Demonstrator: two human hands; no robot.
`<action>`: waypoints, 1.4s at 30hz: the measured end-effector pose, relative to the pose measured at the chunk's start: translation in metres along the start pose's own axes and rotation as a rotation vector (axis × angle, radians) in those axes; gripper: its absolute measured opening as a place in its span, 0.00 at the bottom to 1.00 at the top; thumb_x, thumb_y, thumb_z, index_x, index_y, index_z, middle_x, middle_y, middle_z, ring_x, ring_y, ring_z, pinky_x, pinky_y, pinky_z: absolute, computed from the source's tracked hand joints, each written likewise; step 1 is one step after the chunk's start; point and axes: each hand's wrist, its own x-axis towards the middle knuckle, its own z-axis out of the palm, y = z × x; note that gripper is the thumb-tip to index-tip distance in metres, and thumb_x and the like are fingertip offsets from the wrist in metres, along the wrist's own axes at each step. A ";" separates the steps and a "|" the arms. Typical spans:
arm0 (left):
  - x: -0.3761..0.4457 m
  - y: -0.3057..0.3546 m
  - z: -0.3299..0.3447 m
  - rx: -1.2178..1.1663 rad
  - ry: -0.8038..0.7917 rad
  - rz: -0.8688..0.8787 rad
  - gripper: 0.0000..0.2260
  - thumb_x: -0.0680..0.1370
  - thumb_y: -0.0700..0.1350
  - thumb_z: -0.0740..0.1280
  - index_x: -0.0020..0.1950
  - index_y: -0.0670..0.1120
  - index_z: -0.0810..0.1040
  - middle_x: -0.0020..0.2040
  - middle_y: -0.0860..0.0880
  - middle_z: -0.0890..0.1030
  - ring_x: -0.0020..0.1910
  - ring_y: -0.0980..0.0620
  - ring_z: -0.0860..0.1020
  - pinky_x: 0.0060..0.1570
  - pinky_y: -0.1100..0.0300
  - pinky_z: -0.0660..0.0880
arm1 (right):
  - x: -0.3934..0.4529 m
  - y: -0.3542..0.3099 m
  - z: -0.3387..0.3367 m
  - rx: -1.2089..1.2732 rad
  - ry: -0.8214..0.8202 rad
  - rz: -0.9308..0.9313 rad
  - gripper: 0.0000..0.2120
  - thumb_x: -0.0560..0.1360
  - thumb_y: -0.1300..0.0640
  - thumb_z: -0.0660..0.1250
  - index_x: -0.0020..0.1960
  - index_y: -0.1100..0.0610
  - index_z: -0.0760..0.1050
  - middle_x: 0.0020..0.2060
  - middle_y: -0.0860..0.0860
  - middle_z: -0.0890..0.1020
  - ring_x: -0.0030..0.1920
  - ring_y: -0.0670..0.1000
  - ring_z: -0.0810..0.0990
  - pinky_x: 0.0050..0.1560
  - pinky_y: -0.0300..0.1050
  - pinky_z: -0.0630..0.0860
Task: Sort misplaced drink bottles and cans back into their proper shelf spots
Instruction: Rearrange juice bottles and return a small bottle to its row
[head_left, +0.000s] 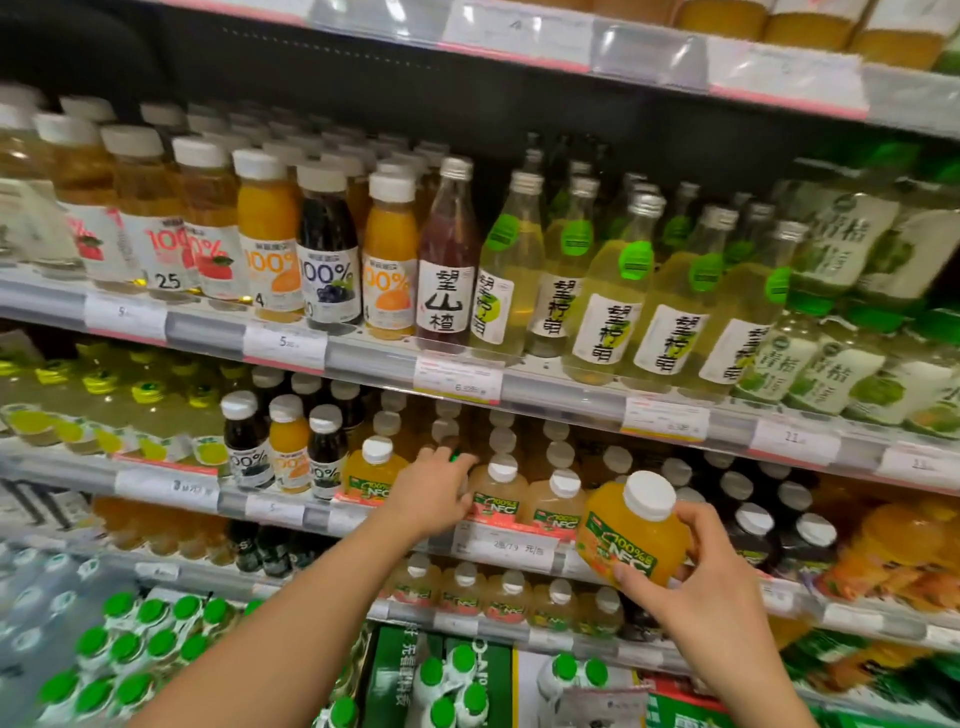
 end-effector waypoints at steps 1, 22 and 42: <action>-0.001 -0.001 0.002 -0.004 0.009 0.004 0.26 0.80 0.53 0.63 0.77 0.54 0.63 0.67 0.44 0.72 0.68 0.42 0.68 0.56 0.48 0.76 | 0.002 -0.001 0.003 -0.003 -0.008 0.000 0.29 0.66 0.53 0.84 0.54 0.38 0.68 0.49 0.40 0.82 0.48 0.41 0.82 0.44 0.38 0.76; -0.047 -0.034 -0.026 -0.280 0.434 0.012 0.14 0.77 0.52 0.72 0.61 0.55 0.74 0.55 0.55 0.76 0.51 0.56 0.74 0.45 0.58 0.72 | 0.026 0.001 0.035 0.021 -0.087 -0.019 0.29 0.66 0.53 0.83 0.57 0.43 0.68 0.49 0.40 0.82 0.48 0.42 0.82 0.43 0.35 0.76; -0.193 -0.111 -0.032 -0.319 0.447 -0.111 0.17 0.76 0.58 0.71 0.62 0.59 0.73 0.59 0.61 0.77 0.57 0.56 0.77 0.50 0.56 0.76 | 0.117 -0.076 0.197 -0.593 -0.272 -0.327 0.27 0.70 0.39 0.77 0.60 0.52 0.73 0.52 0.52 0.84 0.53 0.57 0.83 0.52 0.54 0.81</action>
